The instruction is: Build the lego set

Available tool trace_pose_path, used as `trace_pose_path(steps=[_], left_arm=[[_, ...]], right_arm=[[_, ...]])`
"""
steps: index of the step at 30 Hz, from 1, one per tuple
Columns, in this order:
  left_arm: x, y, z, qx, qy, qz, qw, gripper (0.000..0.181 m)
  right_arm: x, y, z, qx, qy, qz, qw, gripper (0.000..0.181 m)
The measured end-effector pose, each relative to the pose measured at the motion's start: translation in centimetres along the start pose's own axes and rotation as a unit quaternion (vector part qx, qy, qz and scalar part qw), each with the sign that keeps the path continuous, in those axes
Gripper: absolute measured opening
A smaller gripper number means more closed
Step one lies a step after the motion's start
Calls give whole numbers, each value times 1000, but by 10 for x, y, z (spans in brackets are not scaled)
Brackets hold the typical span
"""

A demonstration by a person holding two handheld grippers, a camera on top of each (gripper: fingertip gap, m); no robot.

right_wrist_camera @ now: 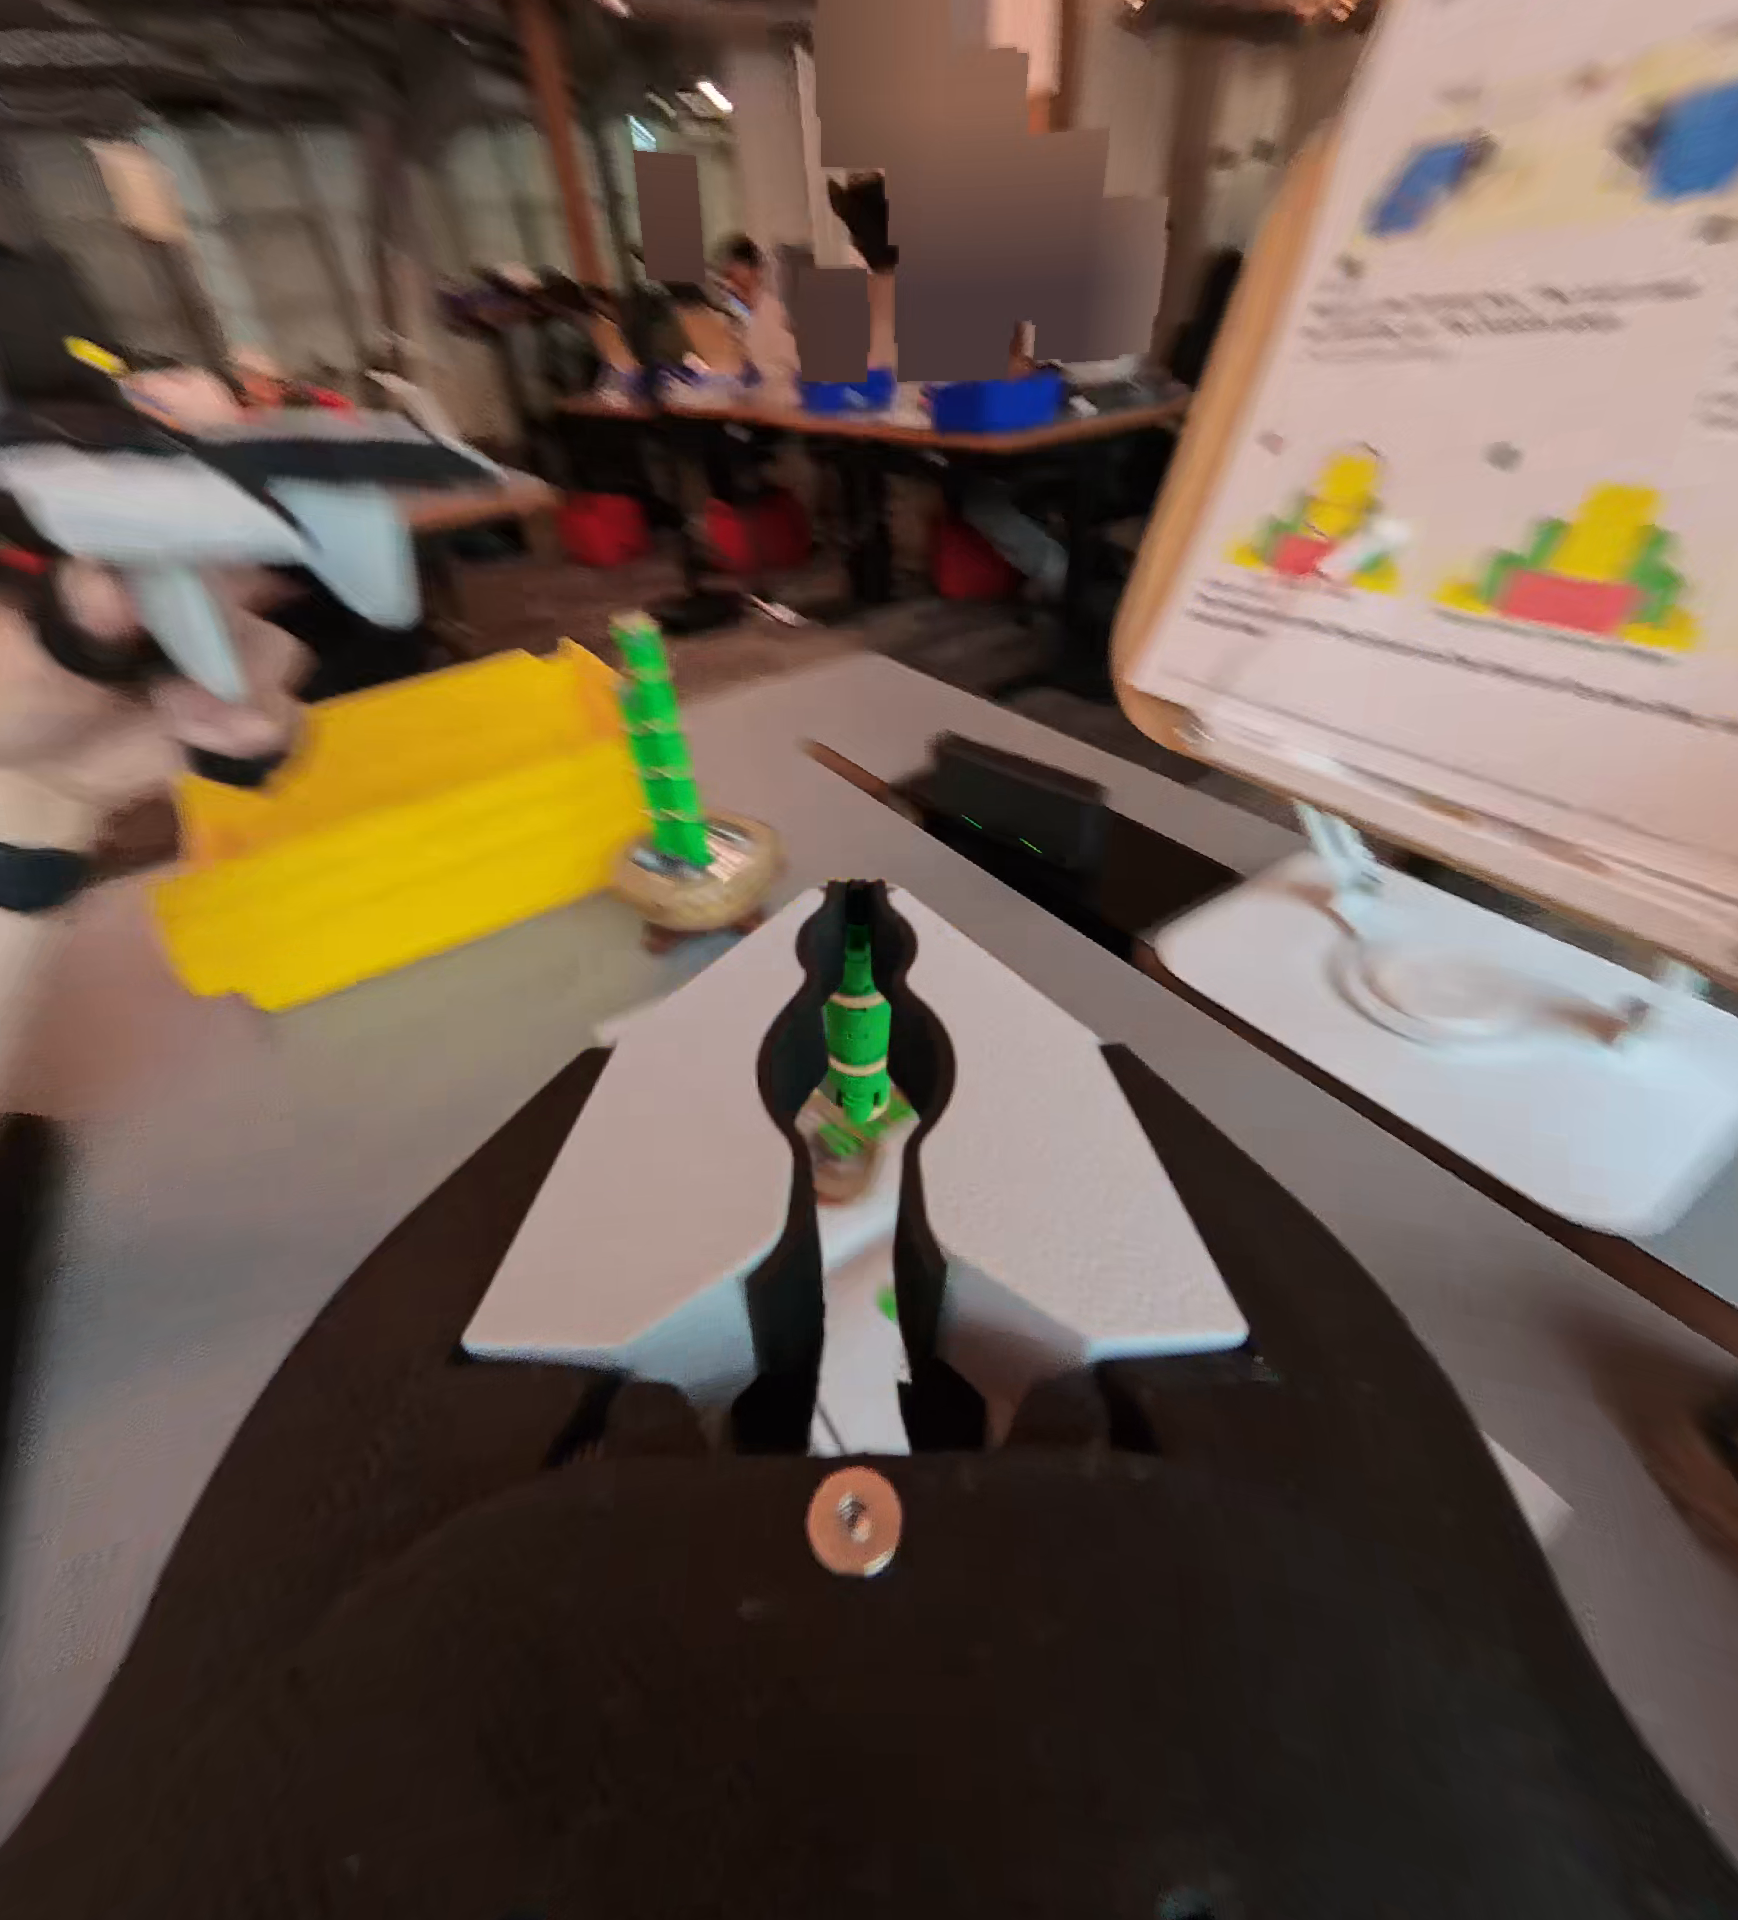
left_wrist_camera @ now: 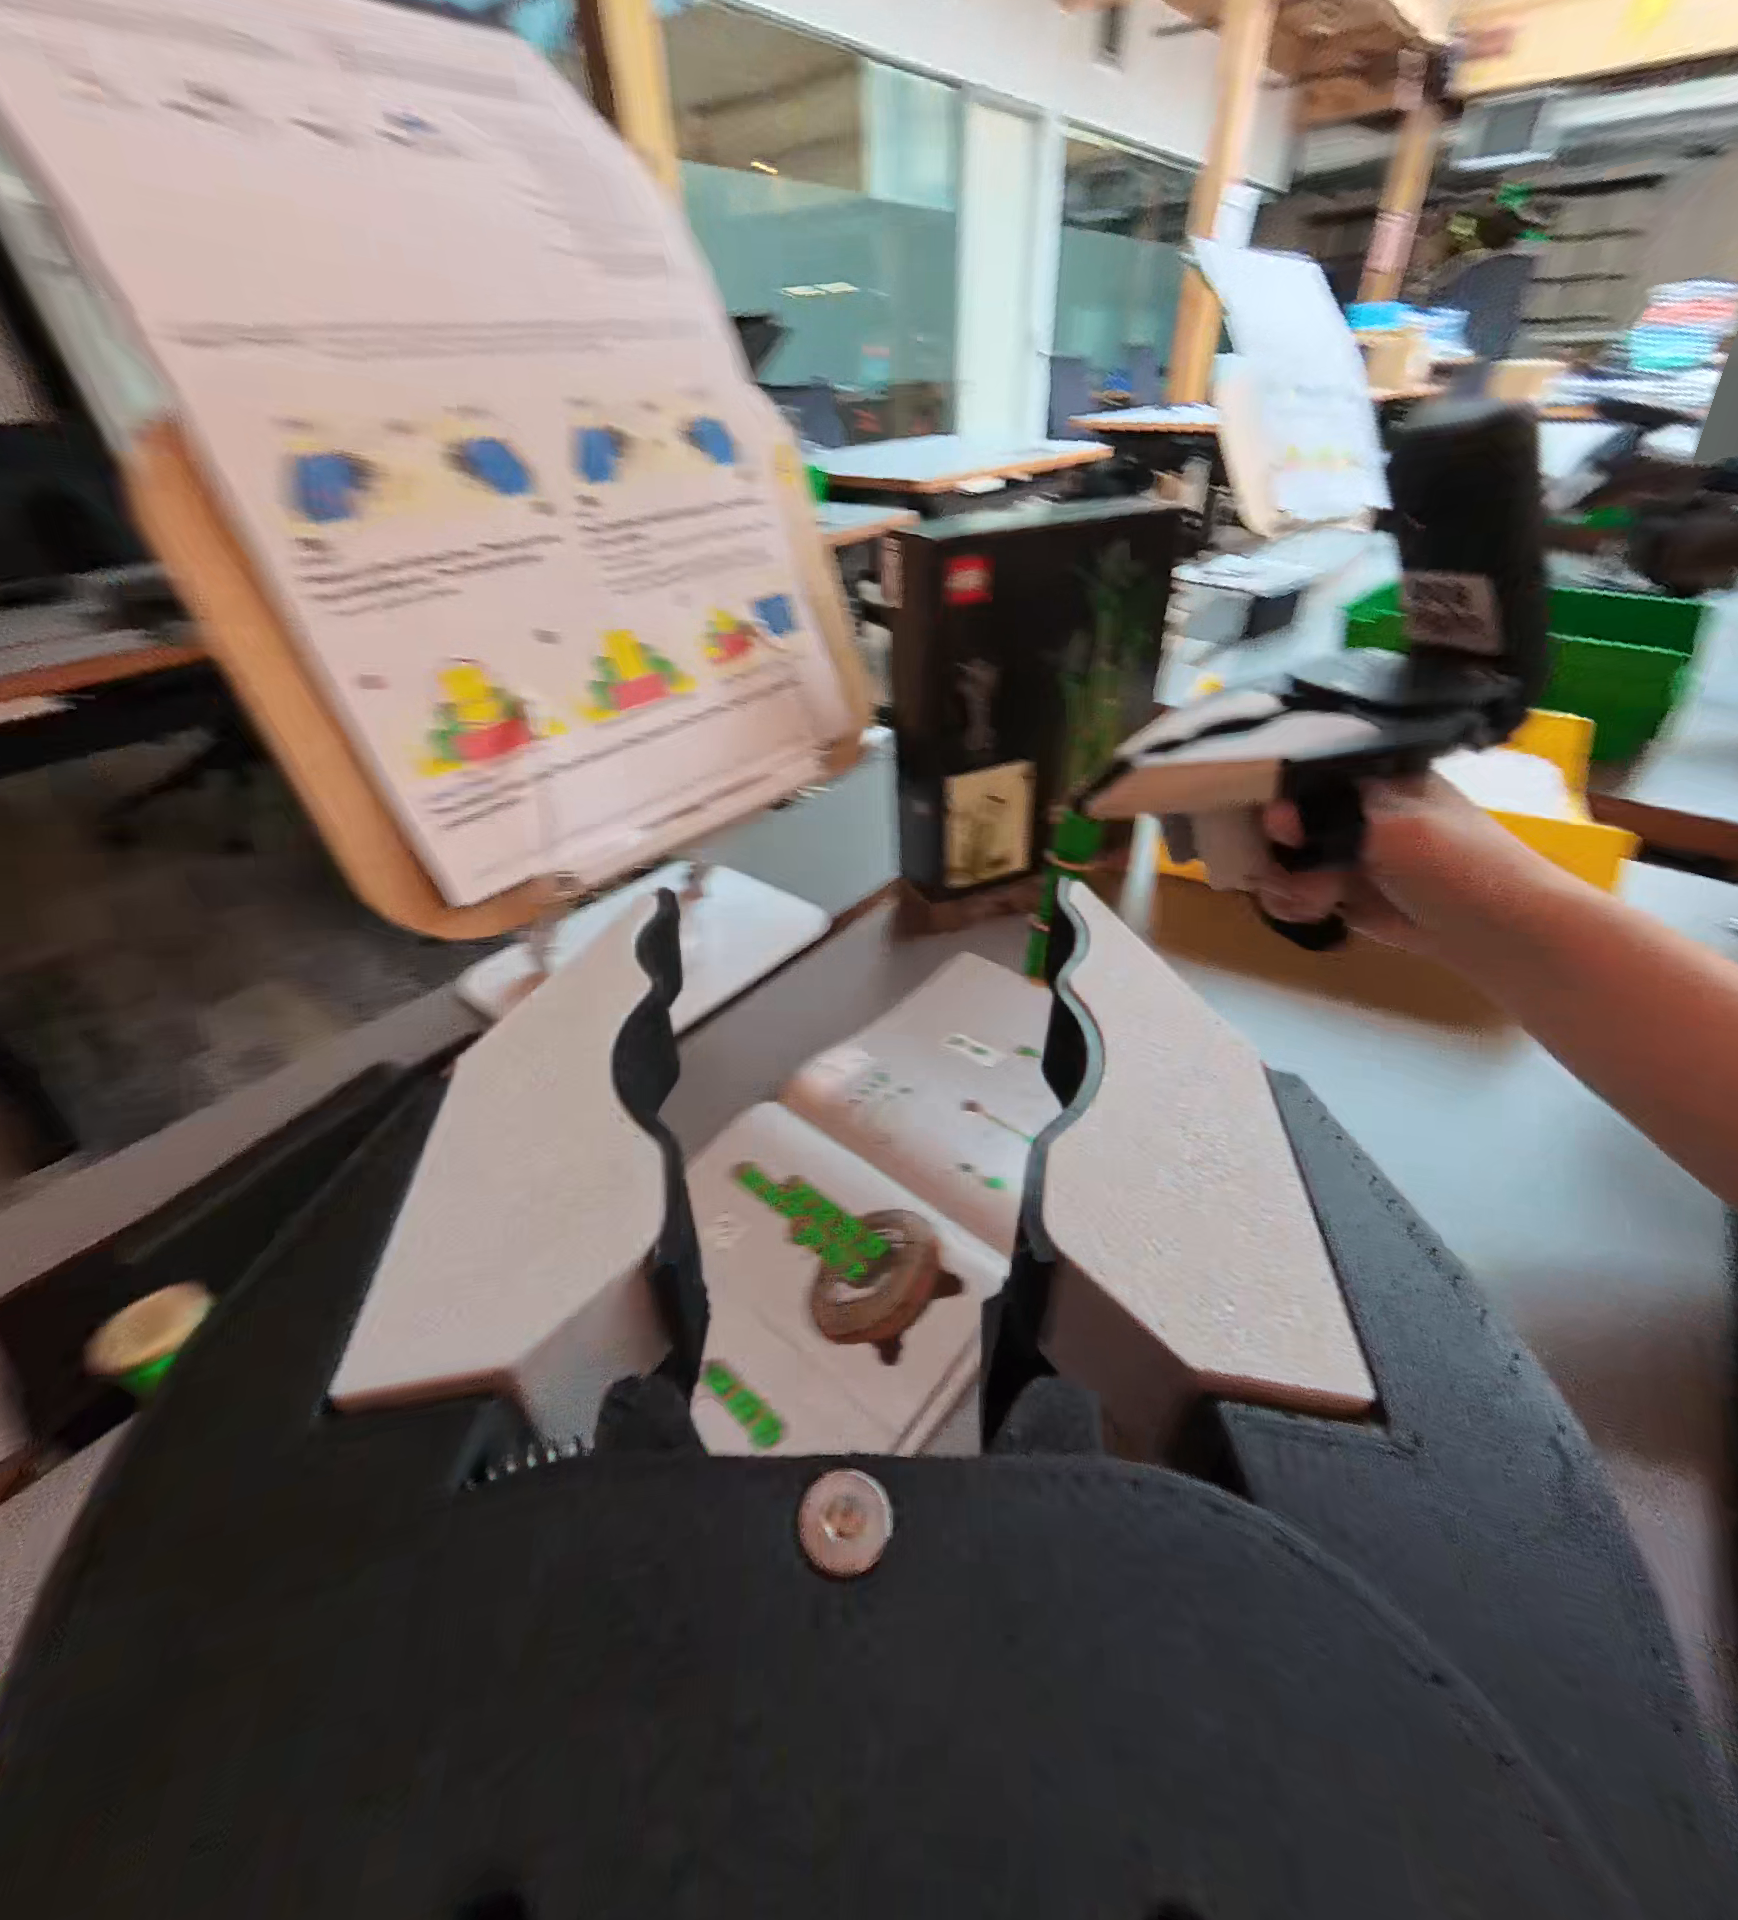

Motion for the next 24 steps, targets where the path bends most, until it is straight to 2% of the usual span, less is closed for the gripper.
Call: trace_pose_path(steps=[2,4,6,11,20,22,24], left_arm=[[5,-24,20,96,13,-7,995,72],[8,-47,35,172,18,-1,985,72],[10,-65,45,204,5,-6,979,71],[15,-99,58,217,-43,-59,973,74],[33,-129,46,232,-17,-97,968,73],[39,-135,39,222,-2,-111,969,73],[46,-140,25,177,31,-130,975,71]], right_arm=[[-17,0,-19,-48,-1,38,998,2],[-31,3,-32,-56,26,55,997,2],[-42,7,-37,-52,45,67,995,2],[-50,16,-34,-35,50,87,994,2],[-57,27,-26,70,153,81,982,3],[-59,29,-24,94,177,79,977,3],[-59,30,-23,118,195,77,971,2]])
Point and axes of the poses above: each gripper's, where its closed fingertips meet, y out along the fingers, x out of its top, z = x × y across the jaws, the point moved 10 cm from there along -y, back along the fingers, and after that the axes turned 1 degree about -z, right-handed, at the moved point
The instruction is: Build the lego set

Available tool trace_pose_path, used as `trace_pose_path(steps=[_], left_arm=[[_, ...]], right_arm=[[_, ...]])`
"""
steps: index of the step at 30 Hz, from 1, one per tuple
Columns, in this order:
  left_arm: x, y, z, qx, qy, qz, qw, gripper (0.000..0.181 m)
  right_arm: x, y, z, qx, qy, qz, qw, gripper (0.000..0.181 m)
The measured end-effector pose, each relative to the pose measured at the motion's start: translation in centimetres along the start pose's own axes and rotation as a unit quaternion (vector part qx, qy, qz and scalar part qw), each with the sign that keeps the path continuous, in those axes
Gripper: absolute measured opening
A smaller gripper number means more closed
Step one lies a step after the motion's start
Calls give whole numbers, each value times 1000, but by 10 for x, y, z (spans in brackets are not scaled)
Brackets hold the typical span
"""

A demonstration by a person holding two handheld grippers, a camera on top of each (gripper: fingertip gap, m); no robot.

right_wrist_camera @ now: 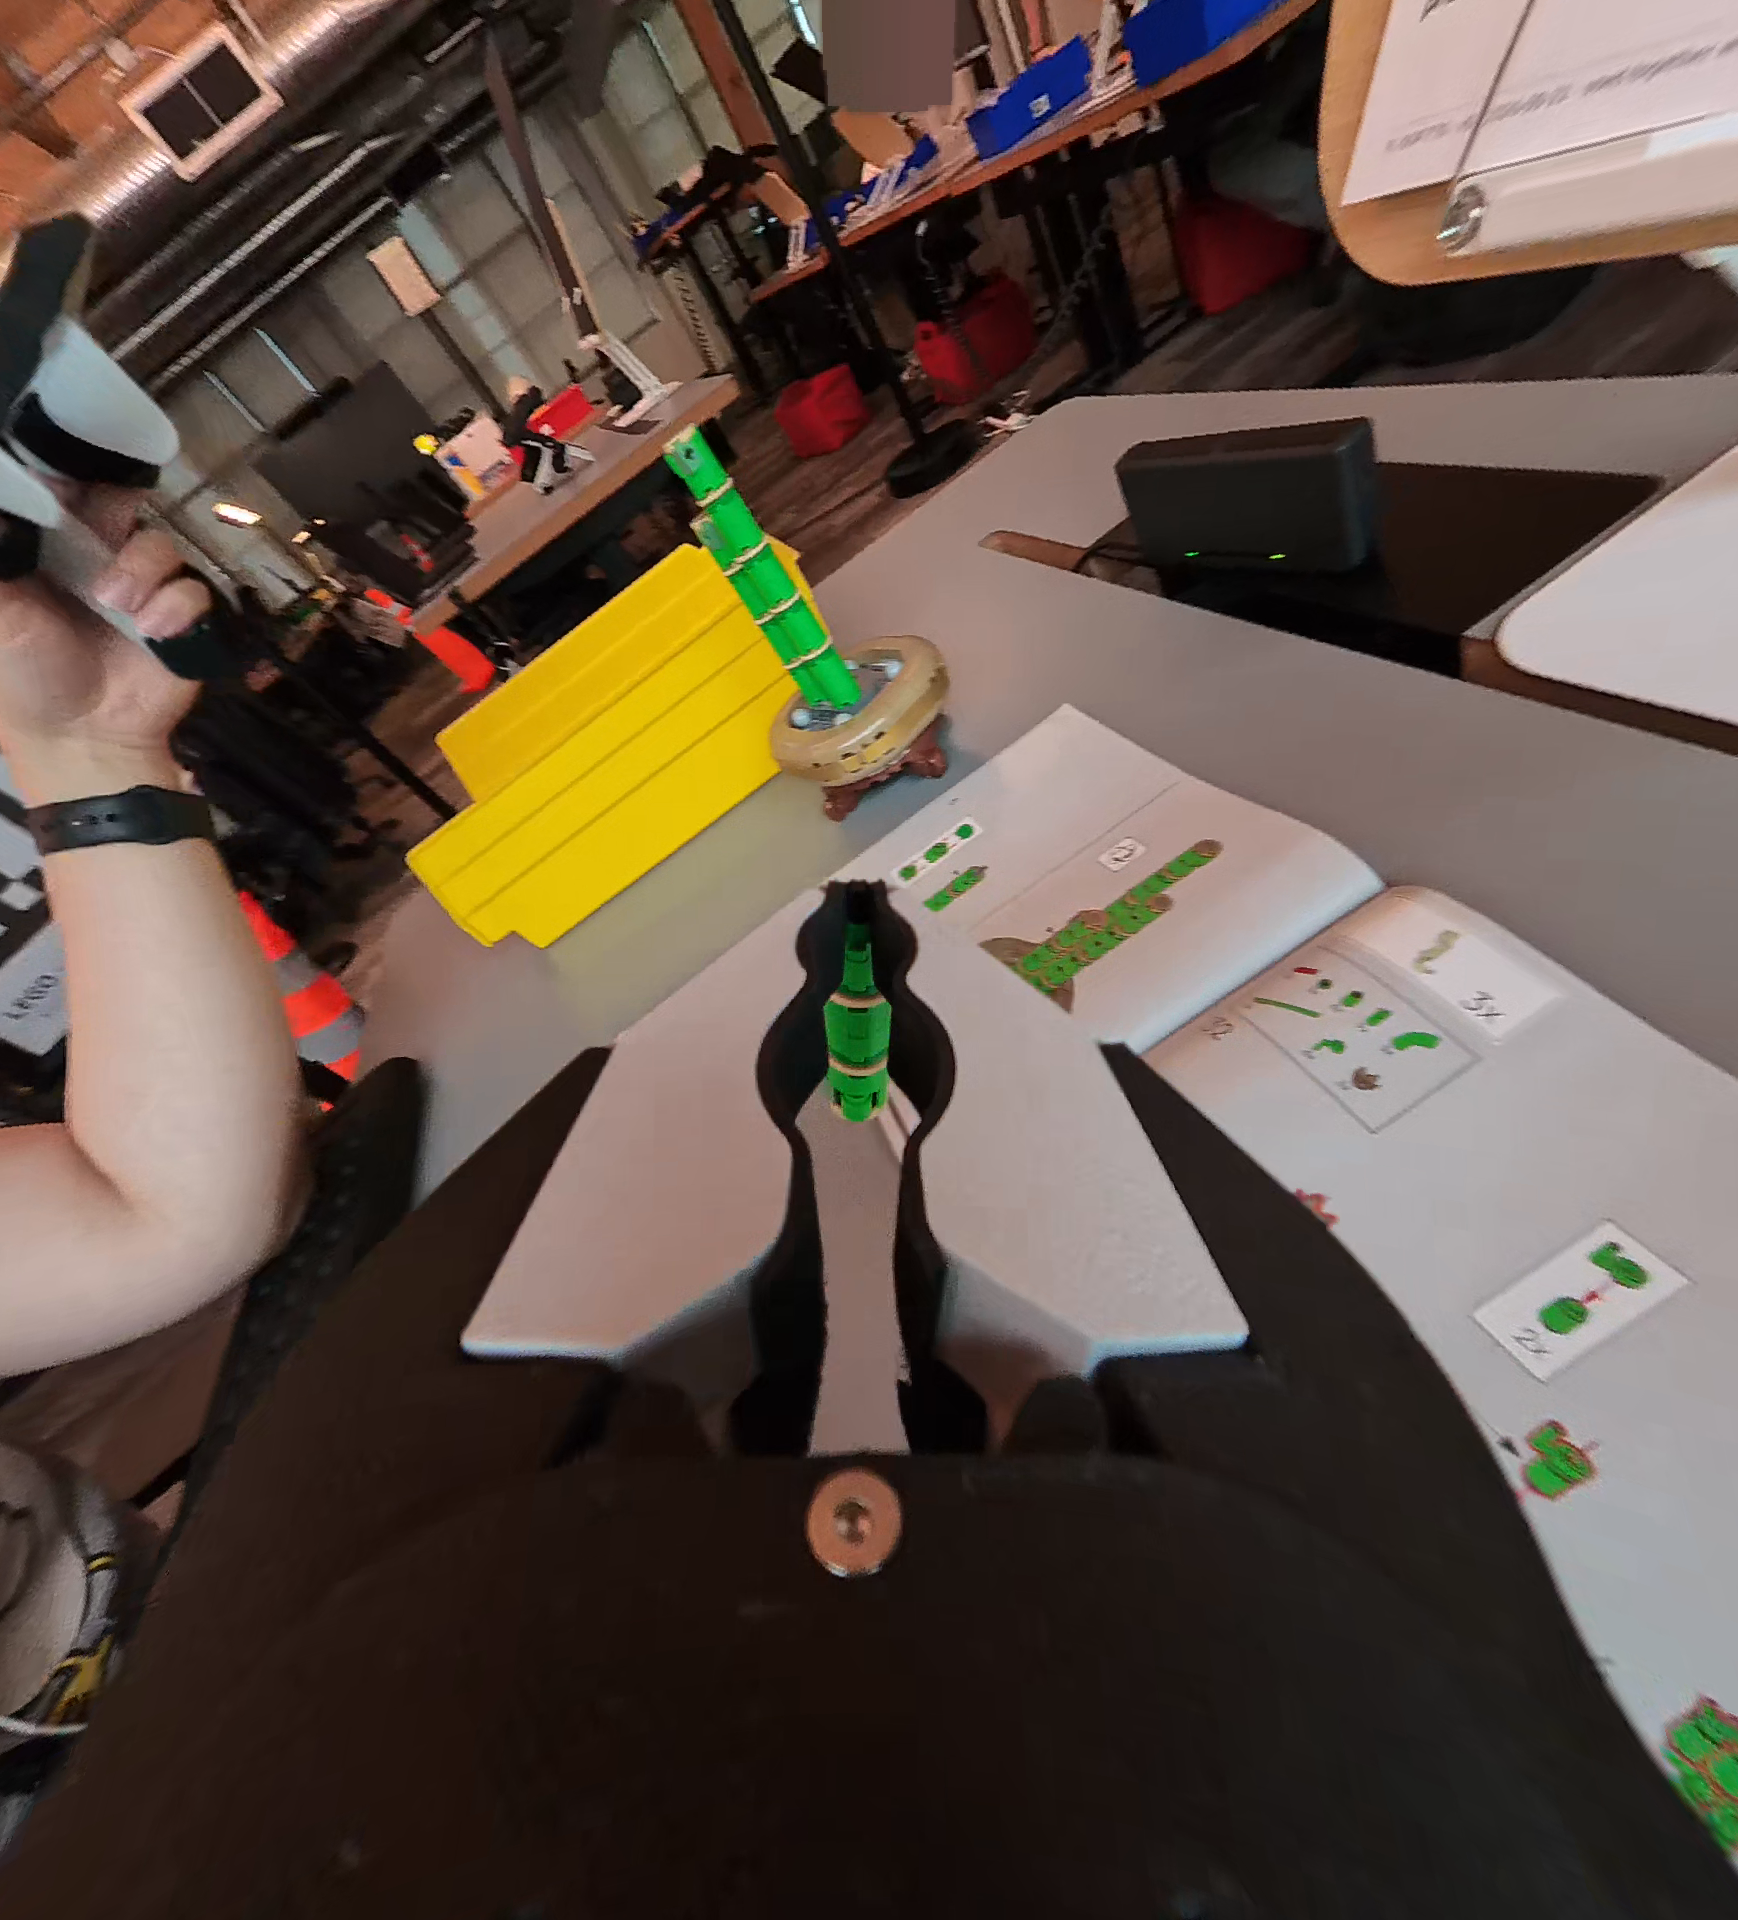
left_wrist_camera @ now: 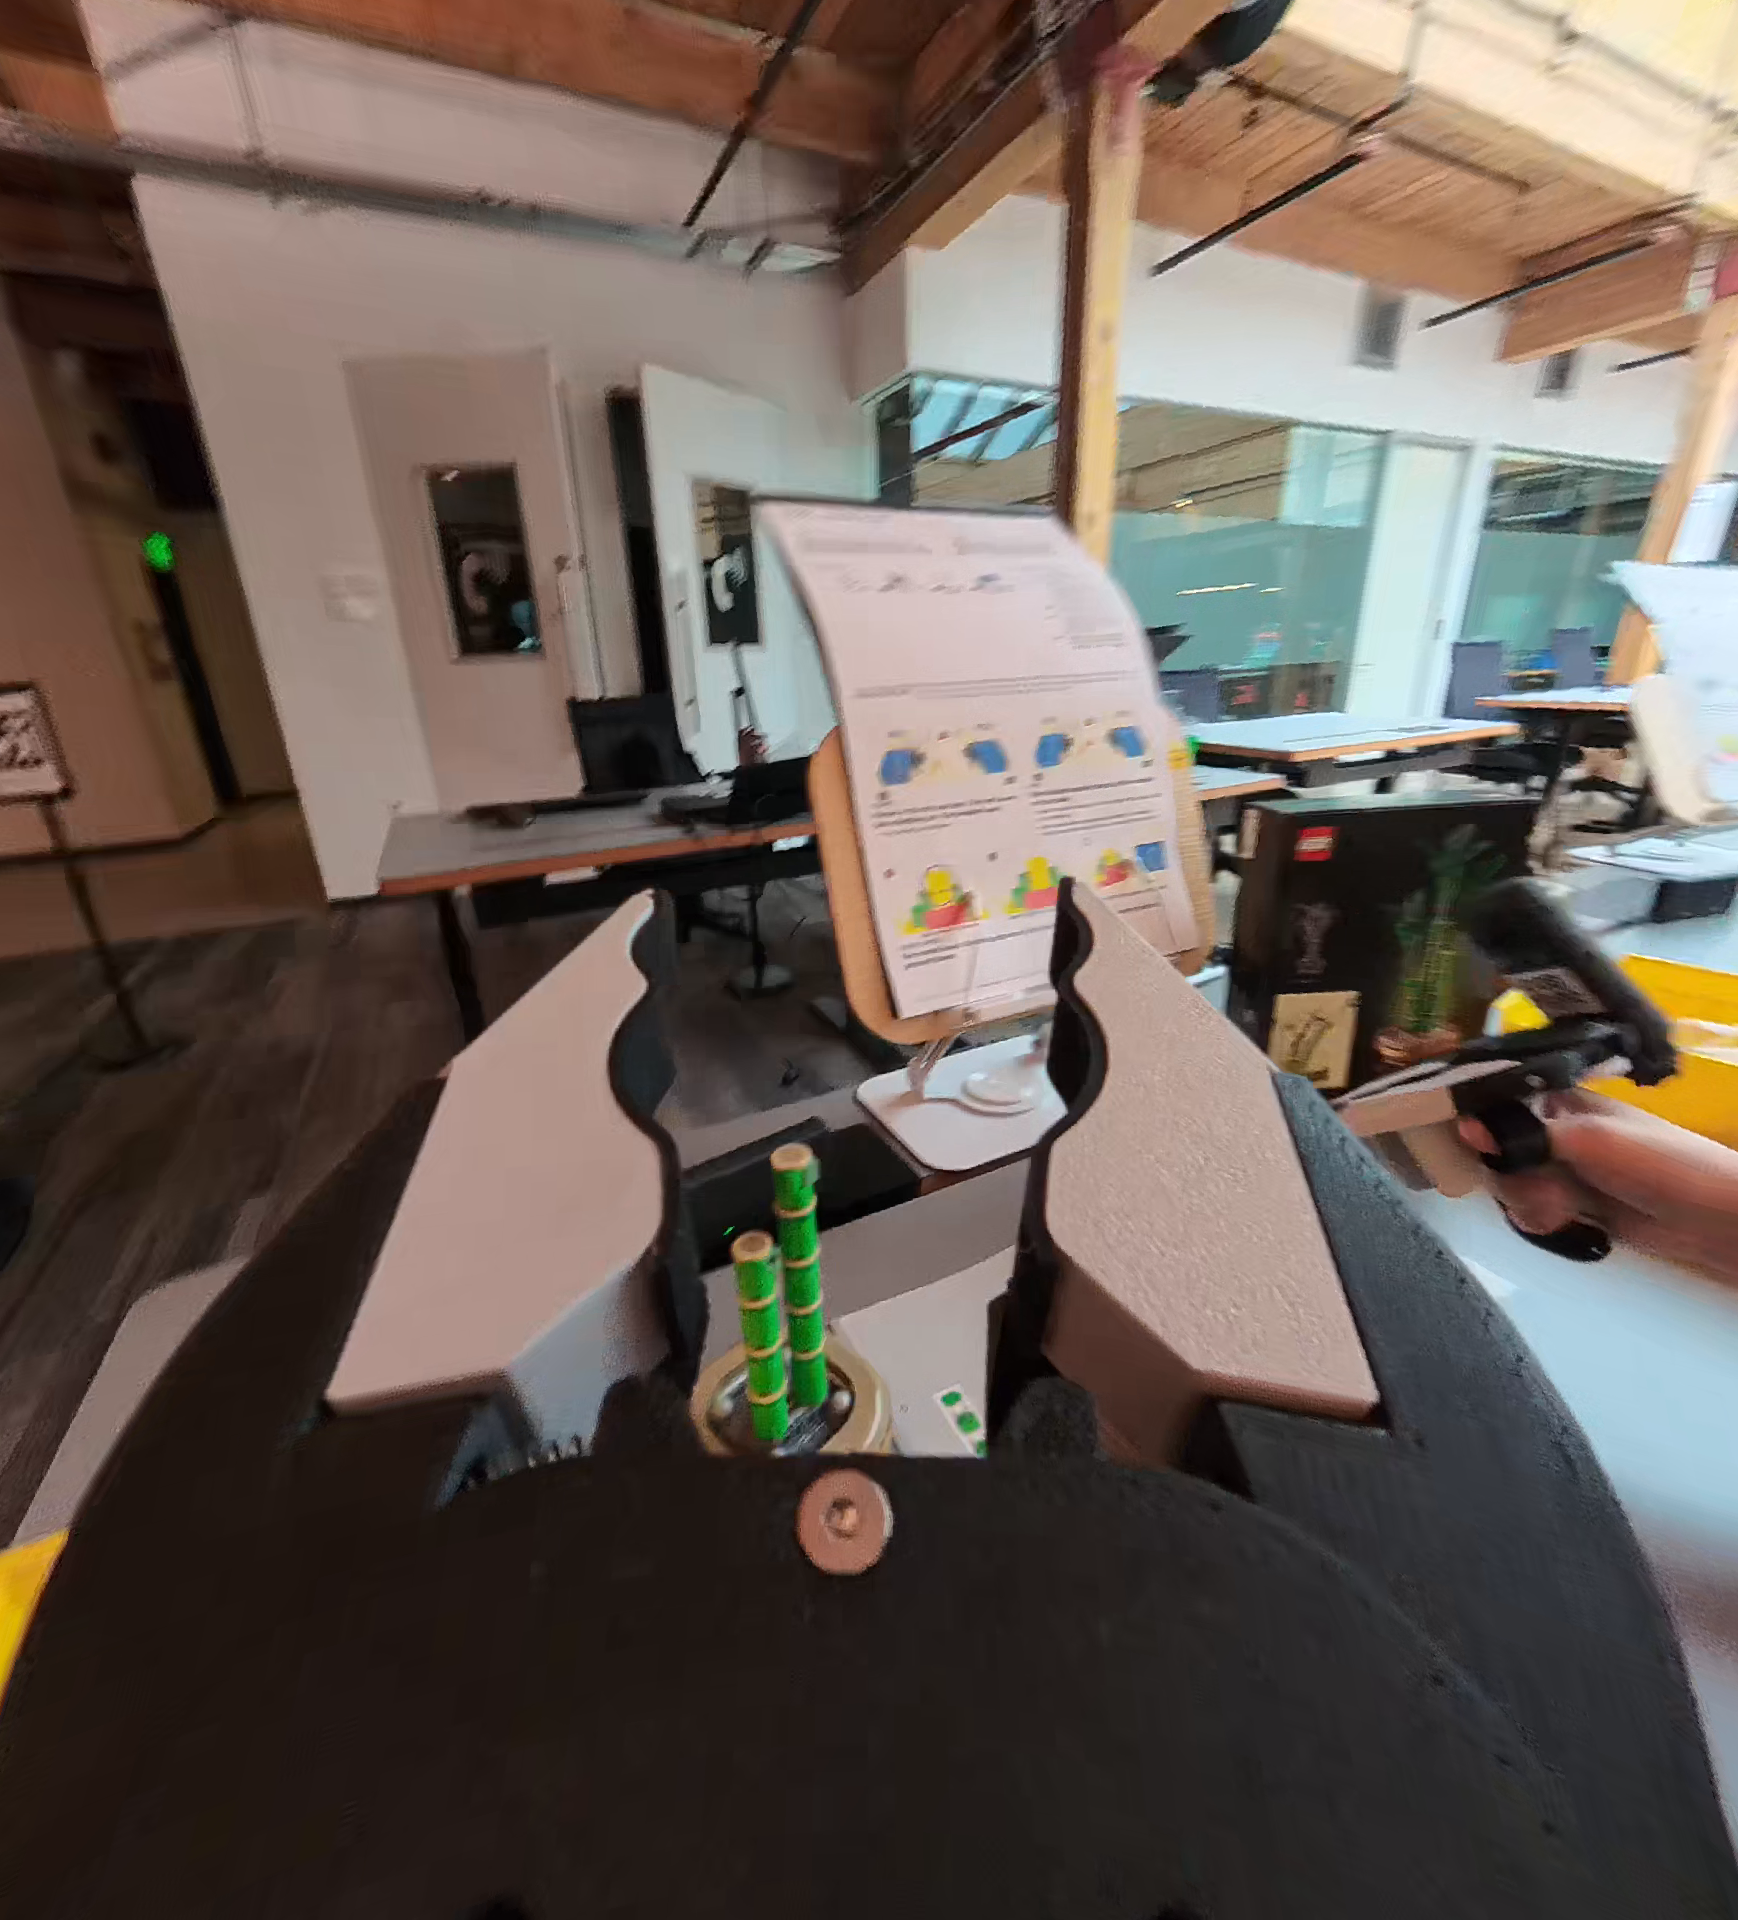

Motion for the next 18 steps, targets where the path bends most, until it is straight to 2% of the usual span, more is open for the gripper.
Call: trace_pose_path(steps=[2,6,8,12,15,18], left_arm=[[9,-8,-13,-46,27,-20,998,69],[25,-23,-26,-39,69,-42,996,61],[35,-33,-27,-47,39,-82,995,53],[50,-57,-22,-59,-28,-171,983,49],[51,-67,-16,-6,3,-166,986,45],[47,-67,-14,60,40,-105,992,41]], right_arm=[[0,0,1,12,8,1,1000,3],[1,0,3,29,14,2,999,3],[2,-1,3,31,13,2,999,3],[4,-4,4,35,13,0,999,3],[5,-7,4,31,12,0,999,3],[6,-11,2,18,8,-1,1000,3]])
Point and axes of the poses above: each gripper's, where its closed fingertips meet, y out along the fingers, x out of its top, z = x × y across the jaws, the point moved 10 cm from there along -y, back along the fingers, and after that the axes turned 1 degree about -z, right-handed, at the moved point
